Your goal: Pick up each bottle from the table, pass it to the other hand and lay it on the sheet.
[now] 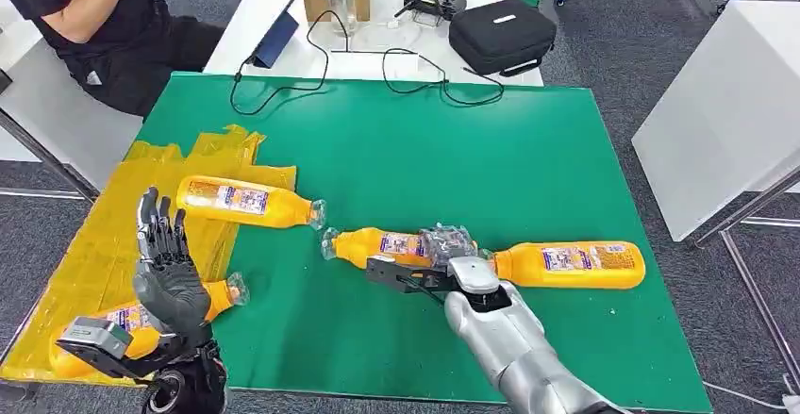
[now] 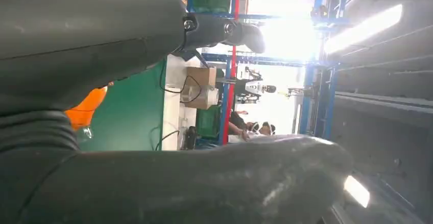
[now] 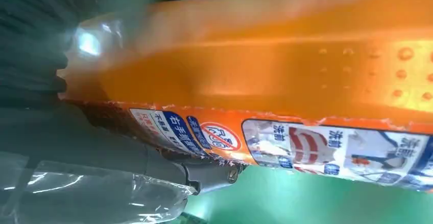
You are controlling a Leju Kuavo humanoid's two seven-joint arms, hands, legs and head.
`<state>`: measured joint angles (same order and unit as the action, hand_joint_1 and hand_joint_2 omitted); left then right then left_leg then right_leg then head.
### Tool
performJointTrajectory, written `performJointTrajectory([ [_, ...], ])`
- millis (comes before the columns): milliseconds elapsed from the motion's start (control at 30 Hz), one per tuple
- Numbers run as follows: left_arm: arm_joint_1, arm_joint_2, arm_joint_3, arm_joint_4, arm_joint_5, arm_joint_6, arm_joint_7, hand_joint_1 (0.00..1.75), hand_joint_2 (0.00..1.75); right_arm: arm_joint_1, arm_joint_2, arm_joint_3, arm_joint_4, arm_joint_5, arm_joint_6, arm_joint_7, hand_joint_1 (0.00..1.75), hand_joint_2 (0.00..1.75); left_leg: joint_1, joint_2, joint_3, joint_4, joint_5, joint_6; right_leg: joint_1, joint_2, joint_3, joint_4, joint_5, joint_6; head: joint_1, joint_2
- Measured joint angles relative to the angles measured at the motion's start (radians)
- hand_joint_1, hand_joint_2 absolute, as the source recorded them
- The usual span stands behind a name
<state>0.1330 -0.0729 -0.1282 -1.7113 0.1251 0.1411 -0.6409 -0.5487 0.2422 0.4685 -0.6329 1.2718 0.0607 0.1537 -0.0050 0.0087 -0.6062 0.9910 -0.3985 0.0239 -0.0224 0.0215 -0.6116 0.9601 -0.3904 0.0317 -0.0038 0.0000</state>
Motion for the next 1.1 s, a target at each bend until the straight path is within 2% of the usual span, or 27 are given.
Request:
performJointTrajectory([
  [33, 0.000, 0.000, 0.000, 0.000, 0.000, -0.002, 0.000, 0.00, 0.00, 0.000, 0.000, 0.000, 0.000, 0.000, 0.000, -0.001, 1.75, 1.75, 0.000, 0.000, 0.000, 0.000, 0.000, 0.000, 0.000, 0.000, 0.000, 0.000, 0.000, 0.000, 0.000, 0.000],
  [67, 0.000, 0.000, 0.001, 0.000, 0.000, -0.005, 0.000, 0.00, 1.75, 0.000, 0.000, 0.000, 0.002, -0.003, 0.000, -0.004, 1.75, 1.75, 0.000, 0.000, 0.000, 0.000, 0.000, 0.000, 0.000, 0.000, 0.000, 0.000, 0.000, 0.000, 0.000, 0.000],
  [133, 0.000, 0.000, 0.001, 0.001, 0.002, -0.017, 0.005, 0.00, 1.75, 0.000, 0.000, -0.001, 0.002, -0.017, 0.000, -0.013, 1.75, 1.75, 0.000, 0.000, 0.000, 0.000, 0.000, 0.000, 0.000, 0.000, 0.000, 0.000, 0.000, 0.000, 0.000, 0.000],
  [200, -0.001, 0.001, 0.002, 0.011, 0.069, -0.088, 0.074, 0.00, 1.75, 0.012, 0.000, -0.007, -0.013, -0.067, -0.064, -0.065, 1.75, 1.75, 0.000, 0.000, 0.001, 0.000, 0.000, 0.000, 0.000, 0.000, 0.000, 0.000, 0.000, 0.000, 0.000, 0.000],
  [233, 0.003, 0.005, 0.002, 0.029, 0.141, -0.159, 0.128, 0.00, 1.75, 0.051, -0.006, -0.024, -0.062, -0.114, -0.152, -0.102, 1.75, 1.75, 0.000, 0.000, 0.001, 0.000, 0.000, 0.000, 0.000, 0.000, 0.001, 0.000, -0.001, 0.000, 0.000, 0.000],
  [300, 0.025, 0.014, 0.007, 0.078, 0.192, -0.243, 0.134, 0.00, 1.75, 0.143, -0.016, -0.035, -0.198, -0.158, -0.212, -0.094, 1.75, 1.75, 0.000, -0.001, -0.005, 0.000, 0.000, 0.000, 0.000, -0.001, -0.003, 0.000, 0.000, 0.001, -0.001, 0.000],
  [467, 0.046, 0.022, 0.016, 0.135, 0.208, -0.271, 0.129, 0.00, 1.75, 0.254, -0.045, -0.036, -0.405, -0.174, -0.215, -0.076, 1.75, 1.75, 0.000, -0.001, -0.013, 0.000, 0.001, 0.001, 0.000, -0.001, -0.010, 0.000, 0.001, 0.001, 0.000, 0.000],
  [600, 0.048, 0.024, 0.016, 0.165, 0.294, -0.352, 0.173, 0.00, 1.75, 0.318, -0.058, -0.035, -0.535, -0.268, -0.308, -0.158, 1.75, 1.75, 0.000, -0.002, -0.016, 0.000, 0.001, 0.001, -0.001, -0.001, -0.013, 0.000, 0.000, 0.001, 0.000, 0.000],
  [833, 0.060, 0.027, 0.001, 0.195, 0.357, -0.426, 0.161, 0.00, 1.75, 0.429, -0.106, -0.023, -0.822, -0.430, -0.345, -0.240, 1.75, 1.75, 0.000, -0.002, -0.019, 0.000, 0.000, 0.001, -0.001, -0.001, -0.015, 0.000, 0.000, 0.001, 0.000, 0.000],
  [1100, 0.053, 0.027, -0.036, 0.195, 0.380, -0.406, 0.177, 0.00, 1.75, 0.442, -0.131, -0.005, -0.933, -0.481, -0.348, -0.243, 1.75, 1.75, 0.000, -0.002, -0.019, 0.000, 0.001, 0.001, -0.001, -0.001, -0.016, 0.000, 0.001, 0.001, 0.000, 0.000],
])
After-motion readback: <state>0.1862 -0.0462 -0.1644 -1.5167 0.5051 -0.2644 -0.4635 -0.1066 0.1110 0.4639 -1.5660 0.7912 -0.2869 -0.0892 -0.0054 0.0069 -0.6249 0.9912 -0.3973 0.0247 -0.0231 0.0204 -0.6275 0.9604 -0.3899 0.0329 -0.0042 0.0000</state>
